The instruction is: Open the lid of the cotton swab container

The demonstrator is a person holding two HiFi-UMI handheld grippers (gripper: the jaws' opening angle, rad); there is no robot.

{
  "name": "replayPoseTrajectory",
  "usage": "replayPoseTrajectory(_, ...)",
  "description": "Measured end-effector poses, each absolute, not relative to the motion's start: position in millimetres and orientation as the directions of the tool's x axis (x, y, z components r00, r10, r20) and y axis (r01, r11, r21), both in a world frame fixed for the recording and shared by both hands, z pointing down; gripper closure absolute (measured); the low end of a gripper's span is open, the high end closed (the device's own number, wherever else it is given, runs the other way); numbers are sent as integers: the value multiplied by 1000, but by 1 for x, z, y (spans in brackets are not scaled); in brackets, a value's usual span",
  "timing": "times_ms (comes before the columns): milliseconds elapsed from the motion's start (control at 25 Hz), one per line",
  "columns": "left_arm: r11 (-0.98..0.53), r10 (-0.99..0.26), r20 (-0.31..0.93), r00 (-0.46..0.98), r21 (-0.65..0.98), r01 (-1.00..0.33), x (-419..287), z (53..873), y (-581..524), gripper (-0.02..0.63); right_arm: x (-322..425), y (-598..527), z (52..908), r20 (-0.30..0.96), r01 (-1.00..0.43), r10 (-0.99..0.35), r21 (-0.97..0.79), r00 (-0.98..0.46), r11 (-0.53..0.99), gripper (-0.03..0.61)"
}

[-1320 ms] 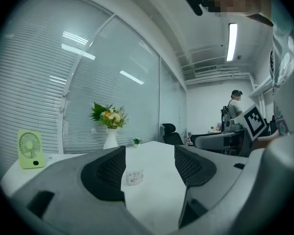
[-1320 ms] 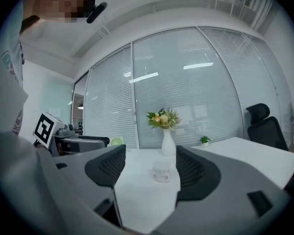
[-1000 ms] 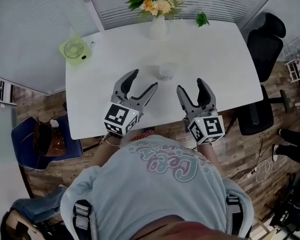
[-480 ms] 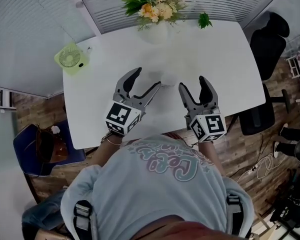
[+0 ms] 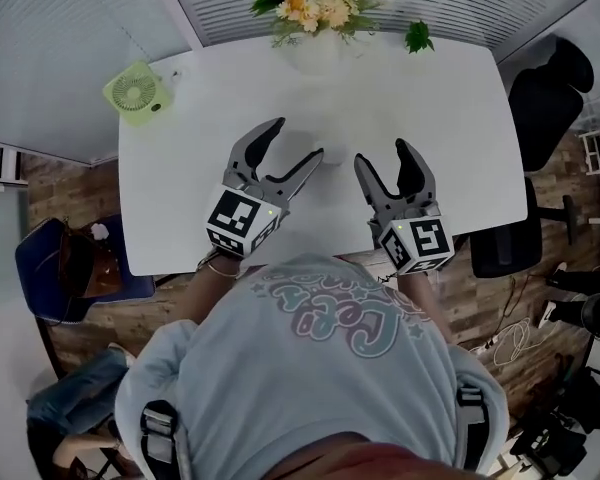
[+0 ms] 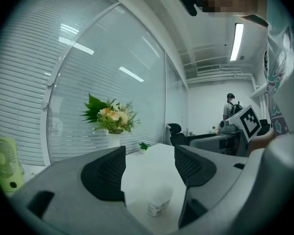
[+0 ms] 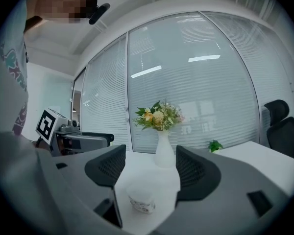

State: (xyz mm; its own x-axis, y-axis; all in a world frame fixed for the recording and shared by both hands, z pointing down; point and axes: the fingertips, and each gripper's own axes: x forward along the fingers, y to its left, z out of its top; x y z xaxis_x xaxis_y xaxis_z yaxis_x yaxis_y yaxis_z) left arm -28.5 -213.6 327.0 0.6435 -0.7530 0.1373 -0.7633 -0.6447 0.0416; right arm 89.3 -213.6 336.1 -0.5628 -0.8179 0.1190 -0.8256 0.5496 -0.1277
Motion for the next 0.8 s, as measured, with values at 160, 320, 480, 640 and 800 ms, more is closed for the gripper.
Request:
replayPoseTrajectory(160,-629,-759,162,630,63,-775,-30,340,-218,328,95,-220,342,132,-820,-810,-130,-571,557,272)
replayPoseTrajectory(320,-636,-751,169,638,73,-768,-26,357,-221,328,103,-228,357,153,-819,-805,-145,-573,555,272)
replayPoseTrajectory(480,-680,-709,167,686,95,-727,-18,378,-219,328,98,-231,371,179,-810,-791,-162,-585,563,272)
replayPoseTrajectory(640,-716,-667,198,718,95,-691,-12,401,-219,328,89,-231,372,168,-794,-776,-161,-607,586,272)
replayPoseTrajectory(800,-761,-617,248,747,55,-646,-4,424,-221,328,88,-231,375,175,-790,-770,-164,-613,591,272)
